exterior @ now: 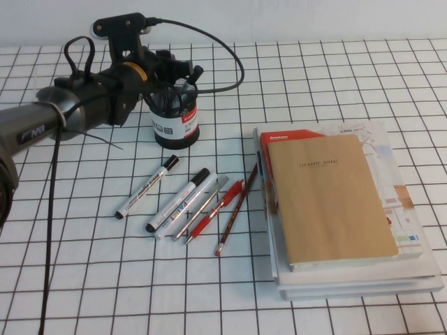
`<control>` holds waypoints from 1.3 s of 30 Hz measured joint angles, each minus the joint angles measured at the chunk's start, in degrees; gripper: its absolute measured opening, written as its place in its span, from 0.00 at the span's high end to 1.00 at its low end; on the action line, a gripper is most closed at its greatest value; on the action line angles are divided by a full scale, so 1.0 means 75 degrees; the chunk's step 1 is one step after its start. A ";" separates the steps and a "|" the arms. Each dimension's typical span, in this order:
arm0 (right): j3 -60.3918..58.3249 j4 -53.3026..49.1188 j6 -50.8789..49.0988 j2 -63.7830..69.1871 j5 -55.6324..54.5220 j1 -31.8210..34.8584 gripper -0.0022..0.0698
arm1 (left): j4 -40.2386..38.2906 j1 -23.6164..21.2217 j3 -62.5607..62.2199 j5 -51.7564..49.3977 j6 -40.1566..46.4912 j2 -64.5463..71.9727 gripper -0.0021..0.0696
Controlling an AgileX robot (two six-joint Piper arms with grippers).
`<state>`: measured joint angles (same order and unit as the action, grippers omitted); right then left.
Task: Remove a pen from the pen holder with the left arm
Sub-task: 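Take a marker out of the pen holder and lay it on the table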
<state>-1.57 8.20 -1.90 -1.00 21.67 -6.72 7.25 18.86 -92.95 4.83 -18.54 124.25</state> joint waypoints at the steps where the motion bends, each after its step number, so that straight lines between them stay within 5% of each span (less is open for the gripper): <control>1: 0.0000 0.0000 0.0000 0.0000 0.0000 0.0000 0.99 | 0.0000 0.0000 0.0000 0.0017 0.0000 0.0000 0.71; 10: 0.0000 0.0000 0.0000 0.0000 0.0000 0.0000 0.99 | 0.0000 0.0000 0.0000 0.0065 0.0000 0.0000 0.92; 28: 0.0000 0.0000 0.0000 0.0000 0.0000 0.0000 0.99 | 0.0277 0.0000 -0.0006 -0.0458 0.0000 -0.0882 0.93; 39: 0.0000 0.0000 0.0000 0.0000 0.0000 0.0000 0.99 | 0.0886 0.0047 -0.0006 -0.2392 0.0124 -0.2524 0.93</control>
<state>-1.57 8.20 -1.90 -1.00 21.67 -6.72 13.89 19.21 -92.99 -13.12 -17.61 105.31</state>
